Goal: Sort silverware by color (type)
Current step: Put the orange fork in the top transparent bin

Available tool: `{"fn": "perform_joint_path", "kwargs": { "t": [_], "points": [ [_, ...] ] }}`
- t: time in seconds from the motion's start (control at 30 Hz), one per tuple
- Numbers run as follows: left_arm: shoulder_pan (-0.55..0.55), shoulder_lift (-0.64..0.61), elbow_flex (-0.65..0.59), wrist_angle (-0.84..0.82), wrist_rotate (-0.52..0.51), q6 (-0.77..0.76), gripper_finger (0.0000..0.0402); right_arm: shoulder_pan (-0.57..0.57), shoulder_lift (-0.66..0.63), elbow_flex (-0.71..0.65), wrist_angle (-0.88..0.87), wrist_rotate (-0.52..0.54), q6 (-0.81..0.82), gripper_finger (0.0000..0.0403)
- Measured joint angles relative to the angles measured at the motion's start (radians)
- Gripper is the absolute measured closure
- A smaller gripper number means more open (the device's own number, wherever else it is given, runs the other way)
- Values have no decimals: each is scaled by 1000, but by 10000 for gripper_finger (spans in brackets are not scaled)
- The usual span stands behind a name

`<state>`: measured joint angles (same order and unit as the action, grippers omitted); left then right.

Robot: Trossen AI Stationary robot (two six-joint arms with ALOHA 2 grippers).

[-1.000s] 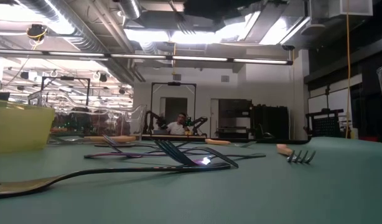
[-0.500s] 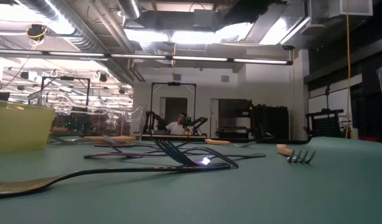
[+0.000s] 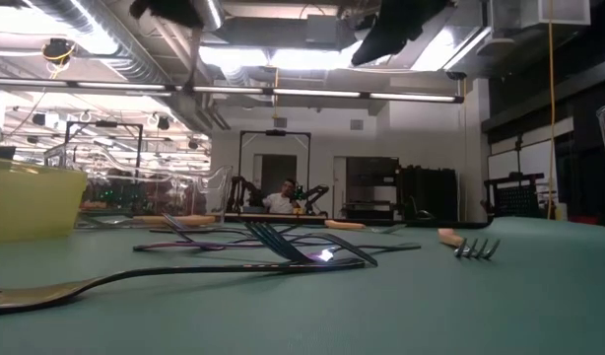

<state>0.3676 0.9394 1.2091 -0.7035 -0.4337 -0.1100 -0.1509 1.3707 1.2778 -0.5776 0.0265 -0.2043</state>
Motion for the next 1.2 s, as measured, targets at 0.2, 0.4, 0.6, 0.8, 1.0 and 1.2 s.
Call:
{"fn": "perform_joint_path", "kwargs": {
  "t": [0.2,0.4,0.6,0.8,1.0,1.2],
  "points": [
    [117,41,0,-165,124,-24,357,0,34,0,-1,-1,-1,290],
    [193,131,0,-251,208,-19,357,0,53,0,-1,-2,-2,290],
    [241,259,-1,-281,278,-11,357,0,61,0,-3,-3,-2,290],
    [269,399,-1,-311,328,-10,357,0,61,0,-2,-3,-2,290],
    [276,527,-1,-319,329,53,357,0,61,0,-3,-3,-2,290],
    [276,634,-1,-320,329,69,357,0,61,0,-21,-3,-2,290]
  ]
}}
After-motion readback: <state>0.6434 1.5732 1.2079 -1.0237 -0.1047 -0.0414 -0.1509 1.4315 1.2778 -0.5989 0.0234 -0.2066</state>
